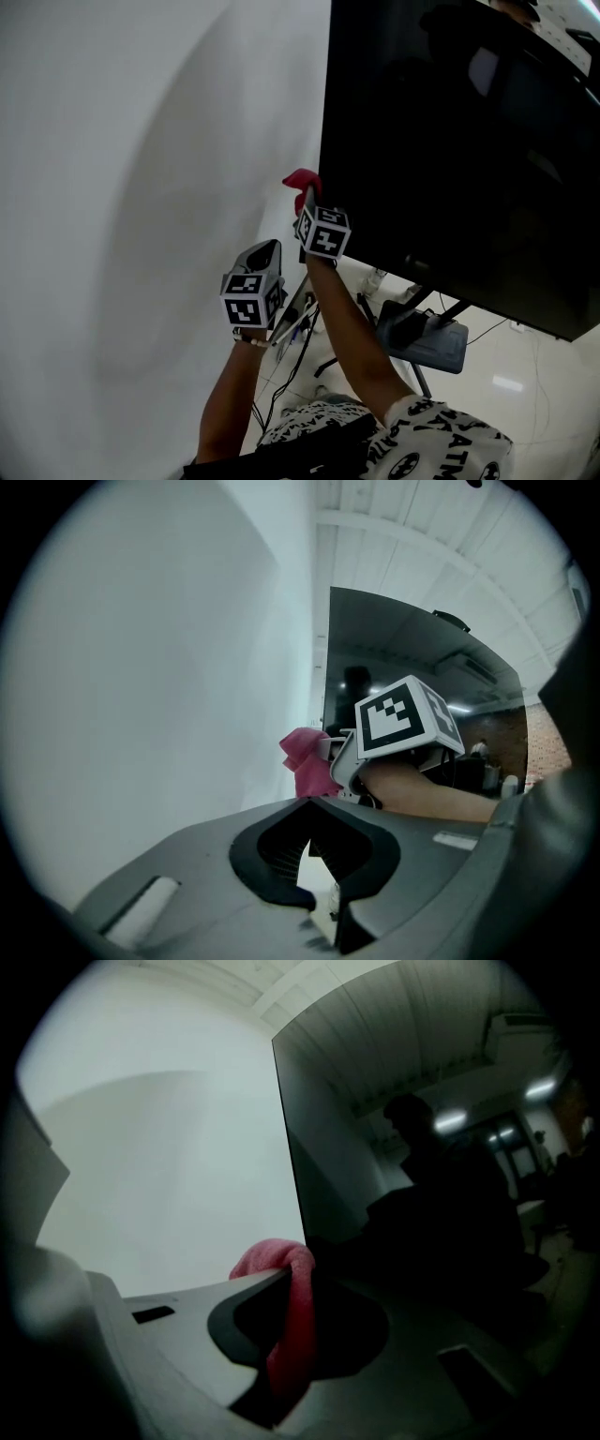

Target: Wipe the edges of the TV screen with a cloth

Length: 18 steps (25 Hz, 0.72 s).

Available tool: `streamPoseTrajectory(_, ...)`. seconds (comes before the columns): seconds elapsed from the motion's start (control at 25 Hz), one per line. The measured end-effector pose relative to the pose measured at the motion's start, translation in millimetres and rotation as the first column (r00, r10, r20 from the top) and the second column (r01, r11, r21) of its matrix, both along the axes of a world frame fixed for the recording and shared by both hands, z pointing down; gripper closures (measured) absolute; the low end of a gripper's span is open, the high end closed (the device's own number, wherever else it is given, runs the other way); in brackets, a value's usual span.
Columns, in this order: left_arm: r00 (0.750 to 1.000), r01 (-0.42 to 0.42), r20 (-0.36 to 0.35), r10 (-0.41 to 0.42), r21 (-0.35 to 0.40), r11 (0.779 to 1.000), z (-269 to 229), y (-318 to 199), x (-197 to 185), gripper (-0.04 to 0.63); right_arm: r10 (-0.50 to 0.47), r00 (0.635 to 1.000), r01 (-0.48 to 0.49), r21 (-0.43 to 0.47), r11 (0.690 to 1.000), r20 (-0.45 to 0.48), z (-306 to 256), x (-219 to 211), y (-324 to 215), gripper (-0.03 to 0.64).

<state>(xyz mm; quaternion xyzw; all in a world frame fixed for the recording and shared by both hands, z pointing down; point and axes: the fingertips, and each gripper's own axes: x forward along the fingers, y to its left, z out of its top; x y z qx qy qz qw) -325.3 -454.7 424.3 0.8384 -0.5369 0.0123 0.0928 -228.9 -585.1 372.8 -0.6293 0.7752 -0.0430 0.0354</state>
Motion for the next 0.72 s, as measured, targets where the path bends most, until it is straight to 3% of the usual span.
streamPoseTrajectory(0.4,1.000,-0.016,-0.001,0.016,0.161,0.987,-84,-1,5,0.589,-0.001,1.000,0.000,0.080,0.997,0.022,-93,-1,0,0.561)
streamPoseTrajectory(0.72,0.998,-0.057,0.013,0.055,0.212,0.976,-123,-4,15,0.590,0.001,0.996,-0.009,0.087,0.996,0.086,-173,0,-1,0.561)
